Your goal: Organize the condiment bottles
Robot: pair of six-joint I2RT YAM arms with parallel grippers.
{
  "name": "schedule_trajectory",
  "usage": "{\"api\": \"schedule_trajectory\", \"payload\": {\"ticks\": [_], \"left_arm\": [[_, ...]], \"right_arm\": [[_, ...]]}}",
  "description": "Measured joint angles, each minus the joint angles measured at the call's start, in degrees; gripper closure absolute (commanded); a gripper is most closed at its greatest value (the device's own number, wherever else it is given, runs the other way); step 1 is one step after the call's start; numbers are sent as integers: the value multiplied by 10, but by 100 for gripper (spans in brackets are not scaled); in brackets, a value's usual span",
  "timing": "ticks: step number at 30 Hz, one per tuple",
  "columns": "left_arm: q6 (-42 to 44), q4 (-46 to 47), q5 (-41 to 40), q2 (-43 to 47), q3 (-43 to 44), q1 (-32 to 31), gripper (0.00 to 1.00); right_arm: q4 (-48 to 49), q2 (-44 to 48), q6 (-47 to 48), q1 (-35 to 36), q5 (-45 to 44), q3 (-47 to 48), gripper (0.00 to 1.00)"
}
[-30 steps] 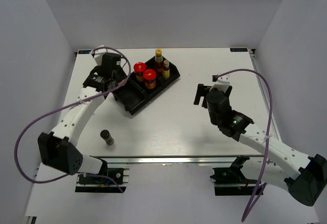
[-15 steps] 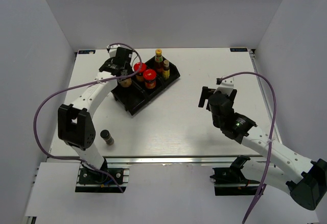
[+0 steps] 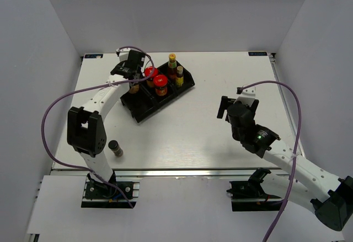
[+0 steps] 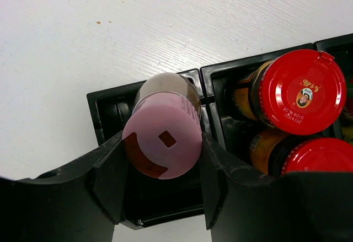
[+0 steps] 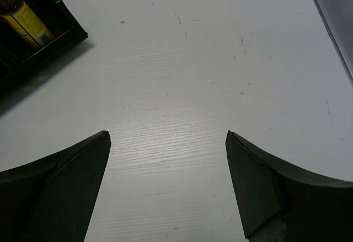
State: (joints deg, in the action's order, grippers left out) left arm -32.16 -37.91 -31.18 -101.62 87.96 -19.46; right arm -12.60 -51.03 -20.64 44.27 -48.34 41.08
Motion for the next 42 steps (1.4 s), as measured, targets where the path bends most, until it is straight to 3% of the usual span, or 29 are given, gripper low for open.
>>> {"api": "schedule_trajectory", "payload": {"ticks": [17, 31, 42], "left_arm": [[-9, 16, 36, 75, -52, 2, 60], [-9, -7, 49, 23, -48, 2, 60], [-9, -7, 31, -45, -29, 2, 50]], "right_arm": [[-1, -6, 0, 0, 0, -3, 11], [-1, -10, 1, -4, -10, -7, 11], [-1, -12, 1, -8, -15, -7, 11]]}}
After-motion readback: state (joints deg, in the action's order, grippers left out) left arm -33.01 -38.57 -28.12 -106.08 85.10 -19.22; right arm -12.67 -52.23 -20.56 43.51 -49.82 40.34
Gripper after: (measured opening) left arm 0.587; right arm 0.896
